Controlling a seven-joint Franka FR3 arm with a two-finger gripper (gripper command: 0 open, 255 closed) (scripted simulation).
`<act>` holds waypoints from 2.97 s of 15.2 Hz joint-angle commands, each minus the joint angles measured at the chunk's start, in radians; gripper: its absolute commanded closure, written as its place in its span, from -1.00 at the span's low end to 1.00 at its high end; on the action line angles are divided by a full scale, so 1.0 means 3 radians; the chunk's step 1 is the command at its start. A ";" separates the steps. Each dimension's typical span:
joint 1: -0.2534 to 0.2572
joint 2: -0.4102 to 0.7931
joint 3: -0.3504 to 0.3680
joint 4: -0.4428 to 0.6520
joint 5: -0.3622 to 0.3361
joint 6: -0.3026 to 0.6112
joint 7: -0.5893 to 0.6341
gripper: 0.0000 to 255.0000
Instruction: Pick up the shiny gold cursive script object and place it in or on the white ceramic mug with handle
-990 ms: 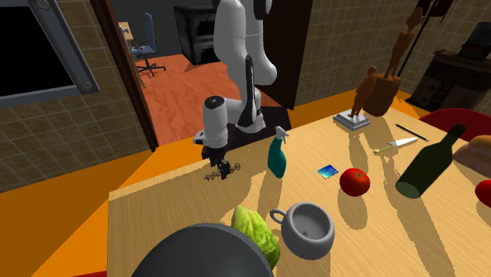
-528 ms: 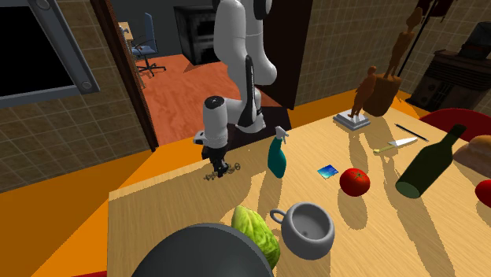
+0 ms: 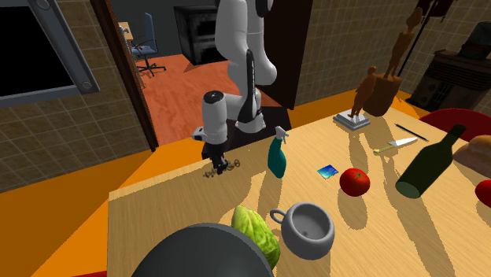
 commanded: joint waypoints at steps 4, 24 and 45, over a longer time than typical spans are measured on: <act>0.0002 -0.0294 0.0007 -0.0016 0.0027 -0.0279 -0.0021 1.00; 0.0016 -0.1209 0.0007 0.0184 0.0076 -0.1393 -0.0067 1.00; 0.0546 -0.0097 0.0797 0.1655 -0.0073 -0.1799 0.1341 1.00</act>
